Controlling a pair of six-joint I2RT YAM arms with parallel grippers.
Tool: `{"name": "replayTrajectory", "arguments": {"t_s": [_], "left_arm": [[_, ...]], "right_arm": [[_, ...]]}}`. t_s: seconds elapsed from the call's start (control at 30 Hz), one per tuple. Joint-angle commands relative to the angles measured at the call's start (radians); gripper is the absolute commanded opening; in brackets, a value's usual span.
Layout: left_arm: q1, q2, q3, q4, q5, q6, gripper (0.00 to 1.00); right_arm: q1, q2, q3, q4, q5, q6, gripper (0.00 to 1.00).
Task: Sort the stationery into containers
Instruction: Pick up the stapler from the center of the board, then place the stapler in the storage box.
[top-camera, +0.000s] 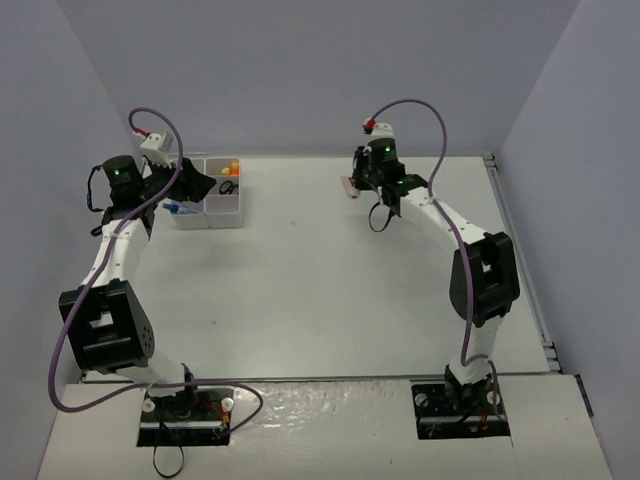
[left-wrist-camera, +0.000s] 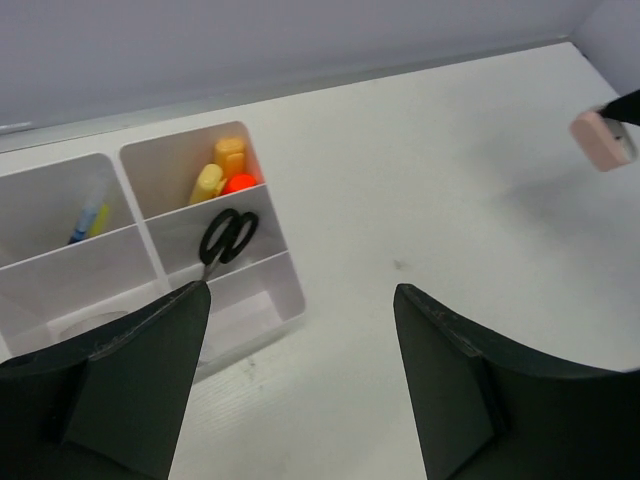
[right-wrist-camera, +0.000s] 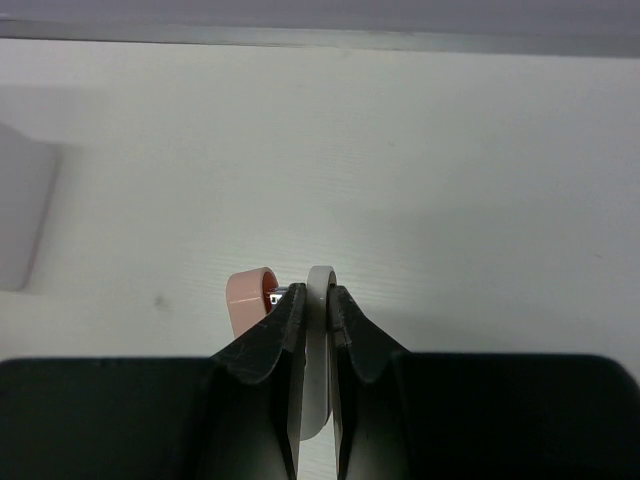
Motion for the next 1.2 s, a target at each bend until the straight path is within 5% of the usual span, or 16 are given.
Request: {"name": "replayTrajectory", "arguments": {"t_s": [0.0,0.33,0.6,0.83,1.17], "left_arm": [[-0.032,-0.113,0.111,-0.133,0.124,-0.04,0.72],[-0.035,-0.28,0.135,-0.444,0.297,-0.1,0.76],[-0.096,-0.417,-0.035,-0.173,0.155,-0.508,0.76],[-0.105,-0.454,-0.067,-0.189,0.022,-0.513,0.76],[-0.105,-0.443,-0.074,-0.205,0.004,-0.471,0.7]], "right_arm": [[0.163,-0.06,0.122,0.156,0.083,-0.01,0.0],[0.401,-0.083,0.16,0.279,0.082,-0.054,0.0],[0.525,-0.128,0.082,0.394,0.143,0.022,0.0],[0.563,-0.112,0.097,0.441,0.119,0.088,0.0],[0.575,-0.081,0.121,0.467,0.08,0.132,0.0]]}}
